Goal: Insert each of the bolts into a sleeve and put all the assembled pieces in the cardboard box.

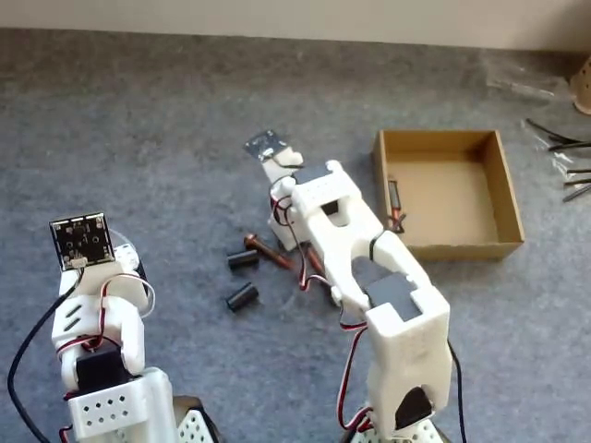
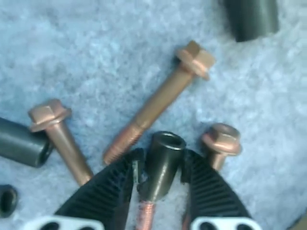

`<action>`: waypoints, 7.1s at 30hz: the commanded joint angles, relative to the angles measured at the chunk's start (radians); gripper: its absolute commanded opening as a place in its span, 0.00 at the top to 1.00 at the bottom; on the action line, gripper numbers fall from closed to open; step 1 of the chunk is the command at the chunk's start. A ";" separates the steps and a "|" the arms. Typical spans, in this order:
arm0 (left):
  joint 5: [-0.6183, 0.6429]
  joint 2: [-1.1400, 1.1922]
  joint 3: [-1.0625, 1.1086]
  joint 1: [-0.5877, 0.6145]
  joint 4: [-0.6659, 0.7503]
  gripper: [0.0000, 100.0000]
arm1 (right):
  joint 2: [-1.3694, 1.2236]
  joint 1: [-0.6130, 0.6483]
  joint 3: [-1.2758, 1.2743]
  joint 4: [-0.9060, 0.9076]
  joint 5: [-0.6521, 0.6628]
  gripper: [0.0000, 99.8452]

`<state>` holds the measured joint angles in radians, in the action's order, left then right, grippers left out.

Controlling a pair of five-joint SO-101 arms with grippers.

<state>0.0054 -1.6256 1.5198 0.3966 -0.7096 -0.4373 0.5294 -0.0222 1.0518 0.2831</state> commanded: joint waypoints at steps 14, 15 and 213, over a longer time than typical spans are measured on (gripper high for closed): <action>0.005 -0.008 0.002 -0.012 0.025 0.99 | -0.001 -0.002 0.197 0.205 -0.009 0.99; 0.005 -0.008 0.002 -0.012 0.025 0.99 | -0.001 -0.004 0.200 0.213 -0.009 0.99; 0.351 2.209 -1.713 -0.696 -0.187 1.00 | 1.598 -0.262 -1.141 -0.213 -0.120 1.00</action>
<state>0.3659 0.5930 -0.1465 -0.3153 -0.8953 1.1431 0.2593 -1.1761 0.8707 0.1634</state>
